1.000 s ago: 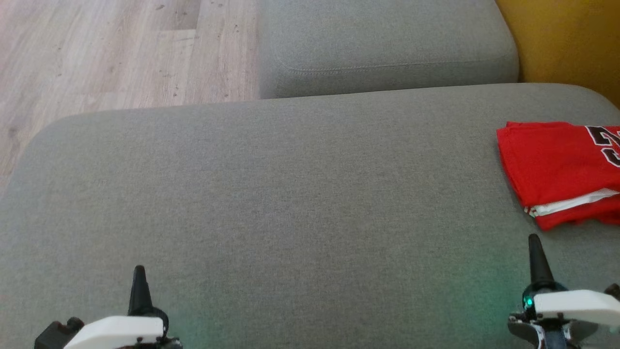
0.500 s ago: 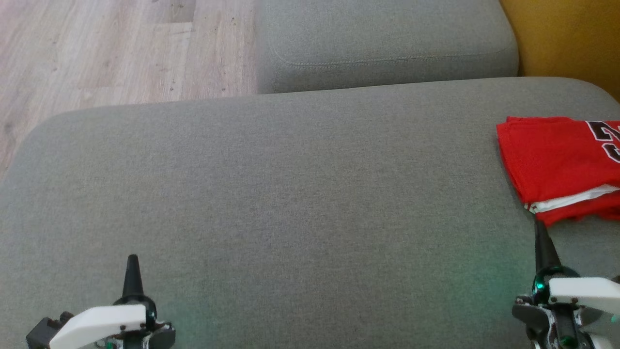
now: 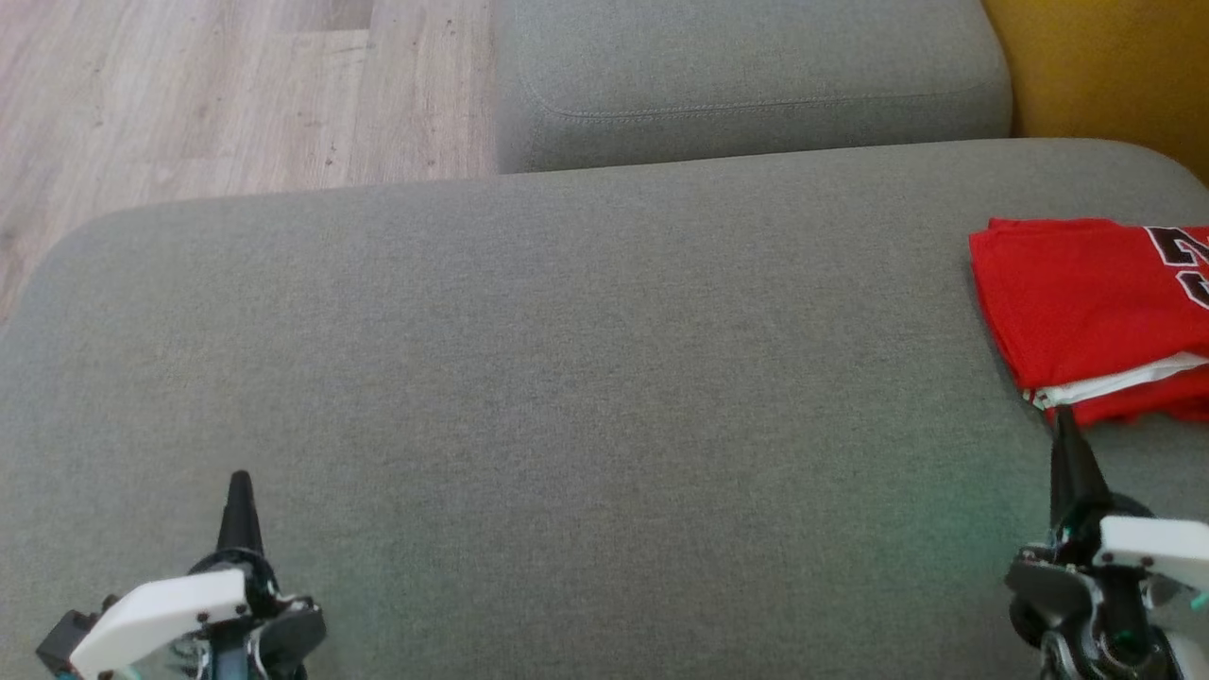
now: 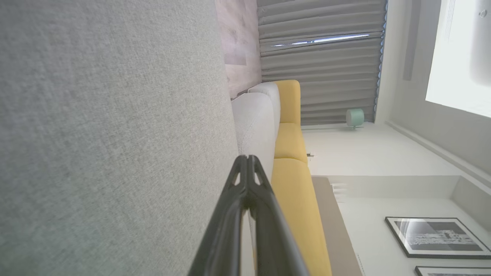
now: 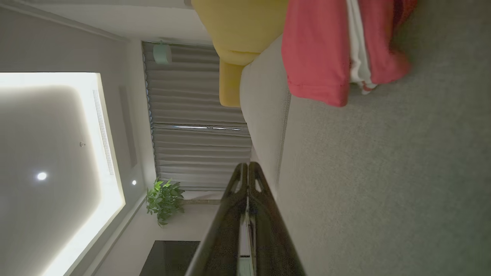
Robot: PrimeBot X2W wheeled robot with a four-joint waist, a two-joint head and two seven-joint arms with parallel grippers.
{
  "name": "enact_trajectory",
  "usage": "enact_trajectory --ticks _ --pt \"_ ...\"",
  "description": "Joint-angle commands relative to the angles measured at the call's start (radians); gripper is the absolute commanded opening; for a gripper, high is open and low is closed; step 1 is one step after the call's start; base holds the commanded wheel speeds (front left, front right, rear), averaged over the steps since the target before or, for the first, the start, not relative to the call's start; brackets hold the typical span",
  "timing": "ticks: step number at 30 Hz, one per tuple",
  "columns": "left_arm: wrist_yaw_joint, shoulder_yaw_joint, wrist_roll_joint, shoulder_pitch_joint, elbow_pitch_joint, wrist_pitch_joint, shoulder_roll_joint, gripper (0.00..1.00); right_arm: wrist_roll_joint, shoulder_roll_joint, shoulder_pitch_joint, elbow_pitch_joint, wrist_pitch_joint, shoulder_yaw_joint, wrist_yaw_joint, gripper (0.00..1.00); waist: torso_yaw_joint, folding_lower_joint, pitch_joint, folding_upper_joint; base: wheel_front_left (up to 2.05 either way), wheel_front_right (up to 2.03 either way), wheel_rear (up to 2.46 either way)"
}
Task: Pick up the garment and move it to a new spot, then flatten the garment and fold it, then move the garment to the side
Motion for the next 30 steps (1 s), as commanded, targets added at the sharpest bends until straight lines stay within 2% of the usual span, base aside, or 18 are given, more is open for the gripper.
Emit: enact_trajectory --ticks 1,5,30 --pt "-0.014 0.046 -0.03 -0.058 -0.024 0.008 0.01 0.0 0.034 -0.001 -0.061 -0.031 0.013 0.013 -0.001 0.0 -0.001 0.0 0.001 0.0 0.0 0.0 0.0" --pt "-0.024 0.058 -0.075 -0.071 -0.019 0.02 0.009 0.0 0.078 0.001 -0.073 -0.03 0.025 0.005 -0.001 0.0 -0.002 0.0 0.006 0.0 0.0 0.0 0.0" --pt "-0.024 0.069 -0.067 -0.072 -0.019 0.029 0.002 0.0 0.072 0.006 -0.074 -0.029 0.032 -0.003 -0.001 0.0 -0.002 0.0 0.006 0.0 0.0 0.0 0.0"
